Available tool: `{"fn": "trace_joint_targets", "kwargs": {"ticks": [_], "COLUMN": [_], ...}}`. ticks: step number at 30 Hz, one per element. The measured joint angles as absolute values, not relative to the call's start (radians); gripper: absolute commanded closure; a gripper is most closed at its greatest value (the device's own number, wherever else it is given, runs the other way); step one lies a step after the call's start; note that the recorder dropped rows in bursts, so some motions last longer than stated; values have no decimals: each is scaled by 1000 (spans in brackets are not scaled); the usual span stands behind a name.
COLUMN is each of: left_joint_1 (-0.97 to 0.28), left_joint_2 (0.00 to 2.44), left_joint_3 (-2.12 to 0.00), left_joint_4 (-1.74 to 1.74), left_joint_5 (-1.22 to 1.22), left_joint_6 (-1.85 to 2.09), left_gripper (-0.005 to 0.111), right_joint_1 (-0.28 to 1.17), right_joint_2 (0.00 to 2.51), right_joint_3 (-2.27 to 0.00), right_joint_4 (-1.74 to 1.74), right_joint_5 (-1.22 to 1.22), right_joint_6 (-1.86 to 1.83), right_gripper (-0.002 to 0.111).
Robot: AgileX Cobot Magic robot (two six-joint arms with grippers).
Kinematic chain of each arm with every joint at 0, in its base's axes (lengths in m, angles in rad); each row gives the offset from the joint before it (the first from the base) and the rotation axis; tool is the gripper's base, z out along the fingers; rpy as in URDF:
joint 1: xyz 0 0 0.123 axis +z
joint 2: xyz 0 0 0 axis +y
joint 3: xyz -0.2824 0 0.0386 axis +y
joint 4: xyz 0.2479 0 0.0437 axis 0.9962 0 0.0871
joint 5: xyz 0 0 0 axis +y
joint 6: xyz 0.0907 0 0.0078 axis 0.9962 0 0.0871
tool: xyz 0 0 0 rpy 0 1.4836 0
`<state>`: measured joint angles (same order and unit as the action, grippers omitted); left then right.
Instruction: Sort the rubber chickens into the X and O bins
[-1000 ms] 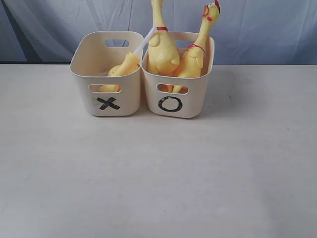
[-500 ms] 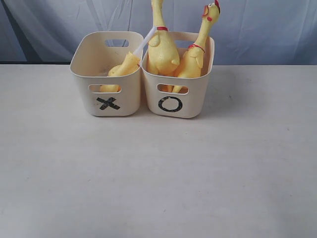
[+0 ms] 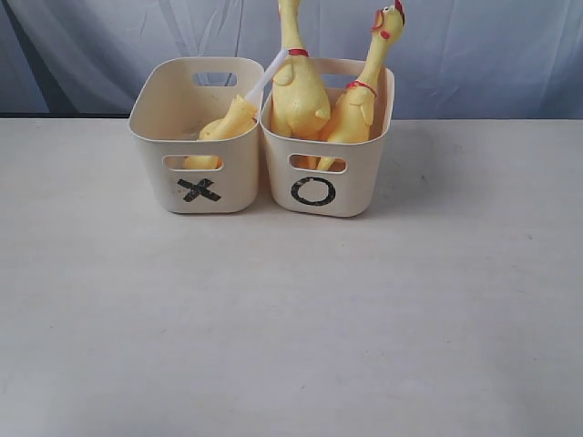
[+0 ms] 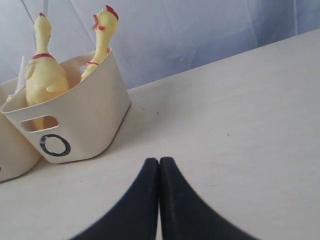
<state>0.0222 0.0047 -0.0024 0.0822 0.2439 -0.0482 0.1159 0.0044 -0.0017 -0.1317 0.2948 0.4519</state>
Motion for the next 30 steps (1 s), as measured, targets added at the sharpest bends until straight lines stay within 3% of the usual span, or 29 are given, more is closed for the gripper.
{"fn": "trace_joint_targets", "kwargs": {"ticks": [10, 30], "left_joint_1": [22, 22], "left_joint_2": [5, 5], "left_joint_3": [-2, -2], "left_joint_4": [82, 82], "left_joint_5": [216, 215], "left_joint_6": [-48, -48], "left_gripper": [107, 107], "right_joint_1": [116, 116], "right_joint_2": [4, 4], "right_joint_3": [-2, -2], "right_joint_4": [358, 31], "right_joint_5": [303, 312], "right_joint_6": [451, -227], "right_gripper": [108, 108]}}
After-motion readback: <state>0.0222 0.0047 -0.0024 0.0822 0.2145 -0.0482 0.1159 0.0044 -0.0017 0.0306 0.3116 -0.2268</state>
